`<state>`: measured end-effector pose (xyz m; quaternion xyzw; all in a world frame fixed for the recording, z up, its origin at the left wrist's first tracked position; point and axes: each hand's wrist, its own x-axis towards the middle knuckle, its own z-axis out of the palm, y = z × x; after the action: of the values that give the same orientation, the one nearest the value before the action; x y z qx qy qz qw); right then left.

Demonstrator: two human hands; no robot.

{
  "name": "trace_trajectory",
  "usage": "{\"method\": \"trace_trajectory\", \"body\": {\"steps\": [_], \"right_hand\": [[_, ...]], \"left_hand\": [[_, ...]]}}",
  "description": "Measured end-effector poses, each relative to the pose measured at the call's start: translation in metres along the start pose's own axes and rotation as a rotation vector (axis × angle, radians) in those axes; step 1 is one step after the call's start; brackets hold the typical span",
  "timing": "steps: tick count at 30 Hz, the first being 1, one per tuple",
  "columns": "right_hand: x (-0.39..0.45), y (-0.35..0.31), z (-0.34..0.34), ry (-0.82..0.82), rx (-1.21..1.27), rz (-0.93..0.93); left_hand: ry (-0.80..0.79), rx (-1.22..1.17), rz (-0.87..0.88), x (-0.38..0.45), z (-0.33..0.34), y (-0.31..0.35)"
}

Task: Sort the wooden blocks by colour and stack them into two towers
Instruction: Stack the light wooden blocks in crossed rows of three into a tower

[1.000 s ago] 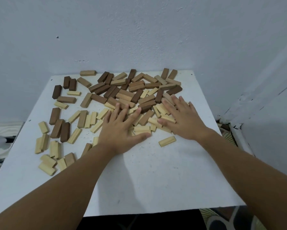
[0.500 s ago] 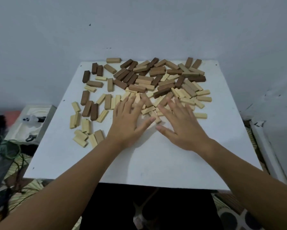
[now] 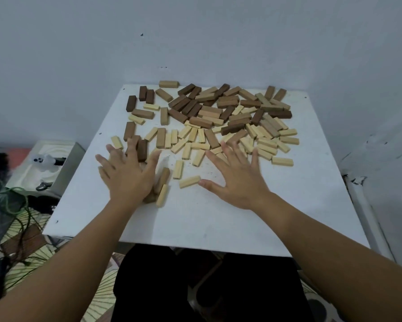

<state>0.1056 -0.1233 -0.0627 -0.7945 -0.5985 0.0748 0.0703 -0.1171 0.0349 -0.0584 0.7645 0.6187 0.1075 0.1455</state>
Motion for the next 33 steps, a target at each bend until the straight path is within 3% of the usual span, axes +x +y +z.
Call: {"method": "trace_trajectory", "body": {"steps": [6,9,12,15,19,24,30,33], "right_hand": [[0.013,-0.006,0.002,0.088,0.053,0.09],[0.013,-0.02,-0.004,0.163,0.116,0.016],[0.01,-0.044,-0.006,0.134,0.136,-0.099],[0.007,-0.066,0.003,0.027,0.082,-0.192],[0.01,-0.078,0.015,-0.03,0.06,-0.221],[0.027,-0.064,0.011,0.102,-0.023,-0.084],[0.049,-0.024,-0.002,0.053,-0.034,-0.081],[0.056,-0.021,0.001,0.044,-0.006,-0.08]], "left_hand": [[0.02,-0.072,0.132,0.018,0.013,0.032],[0.001,-0.108,0.178,0.023,0.021,0.047],[0.078,-0.262,0.263,0.026,0.018,0.045],[0.176,-0.262,0.143,0.031,0.01,0.025],[-0.001,-0.171,-0.042,0.048,0.004,0.002],[-0.101,-0.179,0.121,0.064,0.01,0.025],[0.124,-0.404,0.06,0.099,0.001,0.027],[0.123,-0.431,0.057,0.148,-0.004,0.028]]}}
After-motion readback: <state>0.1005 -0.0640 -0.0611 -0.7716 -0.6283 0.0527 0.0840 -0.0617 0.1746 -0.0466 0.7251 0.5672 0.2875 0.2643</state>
